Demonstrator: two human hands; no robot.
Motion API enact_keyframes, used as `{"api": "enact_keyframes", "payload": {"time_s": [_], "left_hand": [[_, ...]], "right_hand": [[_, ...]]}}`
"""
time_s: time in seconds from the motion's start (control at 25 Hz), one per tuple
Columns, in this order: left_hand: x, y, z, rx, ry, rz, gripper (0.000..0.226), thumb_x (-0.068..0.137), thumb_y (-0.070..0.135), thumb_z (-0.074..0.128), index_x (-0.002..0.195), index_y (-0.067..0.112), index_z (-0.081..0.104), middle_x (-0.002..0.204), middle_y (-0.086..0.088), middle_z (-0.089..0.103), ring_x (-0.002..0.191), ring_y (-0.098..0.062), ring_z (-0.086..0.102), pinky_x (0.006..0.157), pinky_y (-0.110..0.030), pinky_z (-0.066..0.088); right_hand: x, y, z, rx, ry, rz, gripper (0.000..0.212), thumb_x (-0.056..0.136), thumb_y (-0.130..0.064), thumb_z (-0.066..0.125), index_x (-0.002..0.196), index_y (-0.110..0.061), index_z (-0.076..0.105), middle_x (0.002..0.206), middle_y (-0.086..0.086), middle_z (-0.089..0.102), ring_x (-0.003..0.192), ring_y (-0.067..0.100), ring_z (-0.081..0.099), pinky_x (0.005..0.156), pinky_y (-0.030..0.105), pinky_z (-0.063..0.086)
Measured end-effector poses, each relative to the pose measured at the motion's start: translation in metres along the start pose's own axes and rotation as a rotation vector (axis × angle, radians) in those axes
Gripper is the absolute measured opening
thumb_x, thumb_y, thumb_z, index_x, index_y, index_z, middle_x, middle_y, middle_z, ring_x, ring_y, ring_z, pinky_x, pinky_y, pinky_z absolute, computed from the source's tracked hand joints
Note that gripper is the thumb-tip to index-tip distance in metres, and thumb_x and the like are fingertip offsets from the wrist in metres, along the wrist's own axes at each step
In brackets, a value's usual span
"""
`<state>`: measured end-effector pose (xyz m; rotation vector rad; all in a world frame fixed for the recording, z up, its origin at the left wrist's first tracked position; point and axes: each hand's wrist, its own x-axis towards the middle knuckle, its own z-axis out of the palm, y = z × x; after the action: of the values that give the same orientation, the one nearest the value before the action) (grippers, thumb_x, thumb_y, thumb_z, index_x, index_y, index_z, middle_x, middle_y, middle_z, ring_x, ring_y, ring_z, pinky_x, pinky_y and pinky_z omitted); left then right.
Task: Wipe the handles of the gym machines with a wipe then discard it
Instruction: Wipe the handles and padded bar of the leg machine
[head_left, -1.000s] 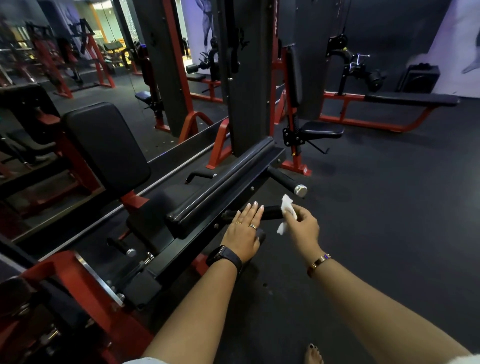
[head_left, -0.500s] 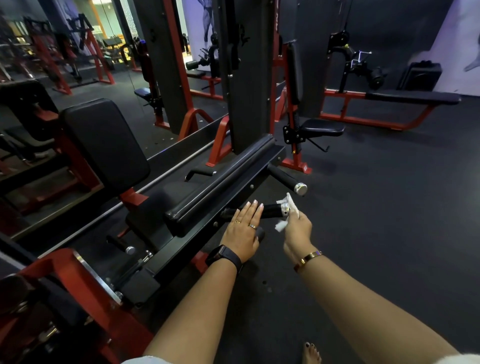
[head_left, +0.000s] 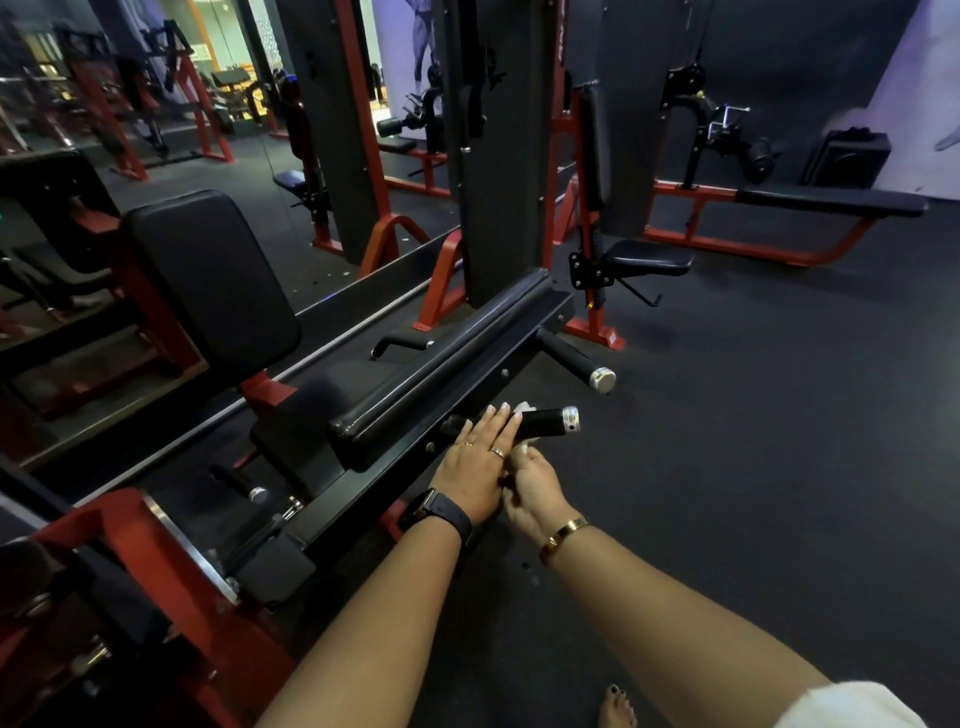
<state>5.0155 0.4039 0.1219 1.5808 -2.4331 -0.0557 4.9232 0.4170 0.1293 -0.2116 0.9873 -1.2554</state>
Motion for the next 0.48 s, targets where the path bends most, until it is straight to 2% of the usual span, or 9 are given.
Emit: {"api": "enact_keyframes", "payload": {"time_s": [0.12, 0.16, 0.32, 0.4, 0.48], "left_hand": [[-0.009, -0.011, -0.002, 0.047, -0.009, -0.033, 0.079, 0.092, 0.015, 0.05, 0.152, 0.022, 0.0, 0.161, 0.0, -0.002, 0.147, -0.015, -0.005, 0.113, -0.028, -0.011], [-0.011, -0.015, -0.003, 0.062, -0.01, -0.055, 0.078, 0.092, 0.015, 0.049, 0.153, 0.021, 0.0, 0.161, 0.0, -0.003, 0.147, -0.015, -0.005, 0.112, -0.028, -0.012], [-0.022, -0.029, -0.007, 0.137, -0.001, -0.111, 0.074, 0.094, 0.012, 0.042, 0.152, 0.02, -0.003, 0.161, -0.001, -0.003, 0.147, -0.015, -0.003, 0.113, -0.029, -0.011], [-0.024, -0.03, -0.008, 0.202, 0.014, -0.135, 0.074, 0.095, 0.018, 0.044, 0.152, 0.019, -0.003, 0.161, -0.001, -0.001, 0.147, -0.015, -0.004, 0.113, -0.034, -0.014], [-0.024, -0.03, -0.008, 0.267, 0.027, -0.196, 0.079, 0.094, 0.024, 0.048, 0.151, 0.018, -0.005, 0.161, -0.003, -0.003, 0.147, -0.018, -0.008, 0.111, -0.04, -0.019]], "right_hand": [[0.006, 0.012, 0.013, 0.018, -0.082, 0.086, 0.026, 0.101, -0.015, 0.038, 0.11, -0.007, 0.06, 0.105, 0.013, 0.066, 0.097, 0.023, 0.064, 0.088, 0.036, 0.053], [0.007, 0.017, 0.019, 0.016, -0.103, 0.109, 0.027, 0.101, -0.017, 0.037, 0.109, -0.007, 0.061, 0.106, 0.014, 0.067, 0.098, 0.024, 0.064, 0.091, 0.037, 0.051], [0.003, 0.031, 0.036, -0.052, -0.142, 0.174, 0.029, 0.1, -0.024, 0.041, 0.099, -0.009, 0.066, 0.086, 0.008, 0.074, 0.082, 0.019, 0.069, 0.07, 0.031, 0.055], [0.001, 0.031, 0.035, -0.141, -0.062, 0.133, 0.024, 0.098, -0.018, 0.044, 0.096, -0.01, 0.066, 0.087, 0.009, 0.071, 0.083, 0.02, 0.067, 0.073, 0.032, 0.054], [-0.002, 0.027, 0.029, -0.328, 0.092, -0.012, 0.02, 0.094, -0.01, 0.047, 0.09, -0.012, 0.067, 0.089, 0.009, 0.068, 0.081, 0.018, 0.065, 0.07, 0.028, 0.053]]}}
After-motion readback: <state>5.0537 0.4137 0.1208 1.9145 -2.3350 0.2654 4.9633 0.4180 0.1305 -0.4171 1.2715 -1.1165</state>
